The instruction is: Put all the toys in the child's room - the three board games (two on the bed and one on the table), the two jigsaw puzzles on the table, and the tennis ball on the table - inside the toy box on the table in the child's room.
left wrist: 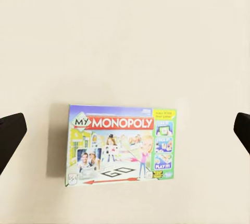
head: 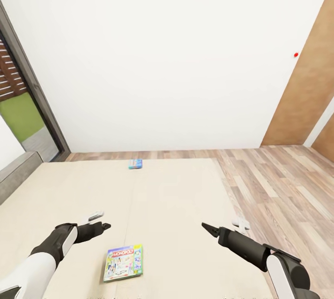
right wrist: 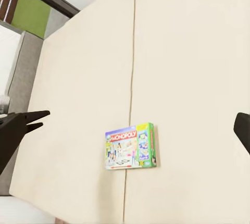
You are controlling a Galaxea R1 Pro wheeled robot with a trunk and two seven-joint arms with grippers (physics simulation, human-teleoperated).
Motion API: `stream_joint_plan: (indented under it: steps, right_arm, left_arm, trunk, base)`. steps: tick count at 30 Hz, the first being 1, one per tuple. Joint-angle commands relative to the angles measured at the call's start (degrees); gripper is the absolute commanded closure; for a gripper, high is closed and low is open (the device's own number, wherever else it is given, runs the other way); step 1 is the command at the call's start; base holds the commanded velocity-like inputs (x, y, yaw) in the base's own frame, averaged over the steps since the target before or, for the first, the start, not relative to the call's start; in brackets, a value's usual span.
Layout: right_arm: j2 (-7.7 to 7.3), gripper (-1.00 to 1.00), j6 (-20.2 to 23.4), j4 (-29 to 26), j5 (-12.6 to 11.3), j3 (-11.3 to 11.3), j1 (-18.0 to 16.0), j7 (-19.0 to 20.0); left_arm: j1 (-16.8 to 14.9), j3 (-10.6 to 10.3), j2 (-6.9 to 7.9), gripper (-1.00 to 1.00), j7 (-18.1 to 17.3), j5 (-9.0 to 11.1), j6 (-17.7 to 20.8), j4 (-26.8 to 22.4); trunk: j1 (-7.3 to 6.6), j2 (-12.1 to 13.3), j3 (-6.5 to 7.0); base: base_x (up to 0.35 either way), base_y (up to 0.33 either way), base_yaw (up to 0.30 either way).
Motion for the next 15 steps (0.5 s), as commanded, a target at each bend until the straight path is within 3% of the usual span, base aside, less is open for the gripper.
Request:
stream_joint_plan:
  steps: [1, 15]
  right_arm:
    - [0.03, -1.00, 0.33, -0.05, 0.08, -0.08, -0.06, 0.27]
    - [0.04, -1.00, 0.34, -0.15, 0.08, 0.08, -0.06, 0.30]
  left_arm:
    - [-0.05, 0.42, 0.00, -1.00, -0.25, 0.04, 0.48, -0.07]
    - [-0.05, 0.30, 0.15, -1.00, -0.64, 0.08, 0.51, -0.08]
  trunk:
    - [0.03, -0.13, -0.22]
    - [0.03, -0.13, -1.52]
  base:
    - [0.000, 0.000, 0.000]
    - [0.000, 0.000, 0.000]
